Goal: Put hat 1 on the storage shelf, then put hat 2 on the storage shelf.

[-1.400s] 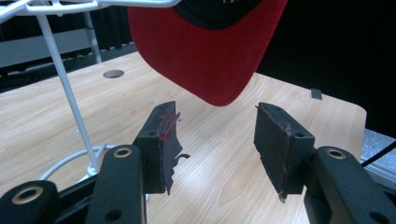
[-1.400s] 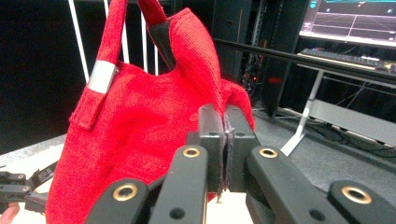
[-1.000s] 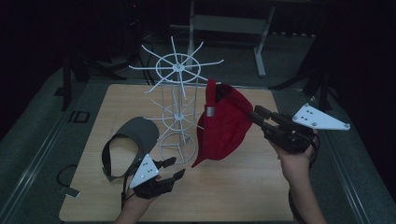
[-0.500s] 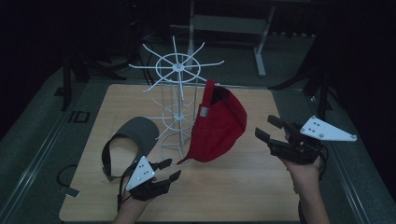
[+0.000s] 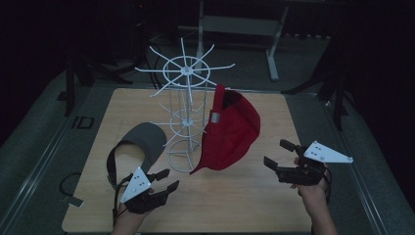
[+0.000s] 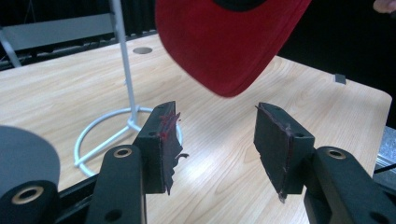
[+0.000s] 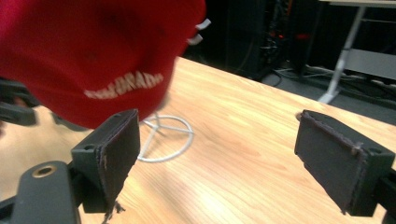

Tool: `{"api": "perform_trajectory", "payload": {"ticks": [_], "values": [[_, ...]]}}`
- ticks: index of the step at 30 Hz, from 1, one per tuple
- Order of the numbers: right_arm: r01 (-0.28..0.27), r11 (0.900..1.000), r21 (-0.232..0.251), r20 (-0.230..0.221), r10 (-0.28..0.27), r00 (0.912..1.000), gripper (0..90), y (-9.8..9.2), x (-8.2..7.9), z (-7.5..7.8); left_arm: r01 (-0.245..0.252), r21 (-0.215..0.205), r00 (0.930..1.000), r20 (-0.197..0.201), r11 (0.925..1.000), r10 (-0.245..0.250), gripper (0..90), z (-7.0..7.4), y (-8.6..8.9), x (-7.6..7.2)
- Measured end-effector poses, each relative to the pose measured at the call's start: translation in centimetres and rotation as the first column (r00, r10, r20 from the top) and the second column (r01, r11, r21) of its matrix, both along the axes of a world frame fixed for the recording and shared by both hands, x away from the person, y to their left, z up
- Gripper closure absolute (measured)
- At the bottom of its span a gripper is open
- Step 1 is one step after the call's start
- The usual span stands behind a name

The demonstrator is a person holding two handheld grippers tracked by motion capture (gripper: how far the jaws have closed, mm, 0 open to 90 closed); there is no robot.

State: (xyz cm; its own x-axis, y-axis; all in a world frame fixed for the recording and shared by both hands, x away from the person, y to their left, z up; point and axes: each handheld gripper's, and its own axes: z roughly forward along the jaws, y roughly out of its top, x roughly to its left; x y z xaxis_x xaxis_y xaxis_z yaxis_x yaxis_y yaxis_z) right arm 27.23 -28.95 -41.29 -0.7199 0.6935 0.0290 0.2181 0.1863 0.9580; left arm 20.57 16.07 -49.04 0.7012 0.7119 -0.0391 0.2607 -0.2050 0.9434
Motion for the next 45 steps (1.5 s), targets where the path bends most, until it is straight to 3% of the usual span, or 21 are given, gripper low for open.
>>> {"api": "perform_trajectory", "payload": {"ticks": [5, 10, 18, 27, 34, 36, 39, 40, 41, 42, 45], "values": [[0.036, 0.999, -0.034, -0.013, -0.037, 0.9992, 14.3, -1.0, 0.2, -1.9, -0.025, -0.002, 0.9995, -0.016, 0.9997, 0.025, 49.9, -0.7, 1.1, -0.3], [0.056, 0.996, -0.068, -0.072, -0.061, 0.9956, 14.2, -1.7, 0.4, -3.6, -0.044, -0.007, 0.9987, -0.027, 0.999, 0.044, 49.9, -1.3, 1.7, -0.4], [0.074, 0.99, -0.123, -0.062, -0.082, 0.9947, 13.6, -1.9, 0.3, -6.2, -0.062, -0.009, 0.9972, -0.042, 0.9981, 0.061, 50.0, -2.3, 2.6, -0.6], [0.073, 0.986, -0.149, -0.091, -0.088, 0.992, 13.5, -2.7, 0.1, -9.0, -0.091, -0.004, 0.9945, -0.052, 0.9958, 0.091, 50.0, -3.3, 3.6, -1.1], [0.081, 0.984, -0.156, -0.1, -0.097, 0.9902, 13.6, -3.2, 0.0, -9.9, -0.155, 0.033, 0.9863, -0.052, 0.9874, 0.156, 49.9, -3.7, 5.3, -1.9], [0.083, 0.985, -0.152, -0.102, -0.099, 0.9898, 13.6, -3.3, -0.1, -9.9, -0.183, 0.034, 0.9814, -0.054, 0.9826, 0.184, 49.9, -3.9, 6.1, -2.2], [0.085, 0.986, -0.146, -0.101, -0.1, 0.9898, 13.7, -3.5, -0.3, -9.9, -0.261, 0.051, 0.963, -0.058, 0.9641, 0.263, 47.5, -4.3, 7.7, -2.6], [0.084, 0.986, -0.143, -0.102, -0.099, 0.9898, 13.7, -3.6, -0.3, -9.9, -0.298, 0.059, 0.9512, -0.066, 0.9527, 0.302, 45.5, -4.4, 8.4, -2.6], [0.084, 0.986, -0.143, -0.102, -0.099, 0.9898, 13.7, -3.6, -0.3, -9.9, -0.298, 0.059, 0.9512, -0.066, 0.9527, 0.302, 42.3, -4.4, 8.4, -2.6], [0.09, 0.986, -0.142, -0.098, -0.104, 0.9897, 13.7, -3.7, -0.4, -9.9, -0.342, 0.063, 0.9343, -0.085, 0.9377, 0.346, 42.3, -4.8, 9.2, -2.6], [0.097, 0.984, -0.146, -0.105, -0.113, 0.9881, 13.6, -4.0, -0.5, -10.2, -0.399, 0.126, 0.8966, -0.153, 0.9082, 0.415, 25.9, -5.5, 10.4, -2.2]]}}
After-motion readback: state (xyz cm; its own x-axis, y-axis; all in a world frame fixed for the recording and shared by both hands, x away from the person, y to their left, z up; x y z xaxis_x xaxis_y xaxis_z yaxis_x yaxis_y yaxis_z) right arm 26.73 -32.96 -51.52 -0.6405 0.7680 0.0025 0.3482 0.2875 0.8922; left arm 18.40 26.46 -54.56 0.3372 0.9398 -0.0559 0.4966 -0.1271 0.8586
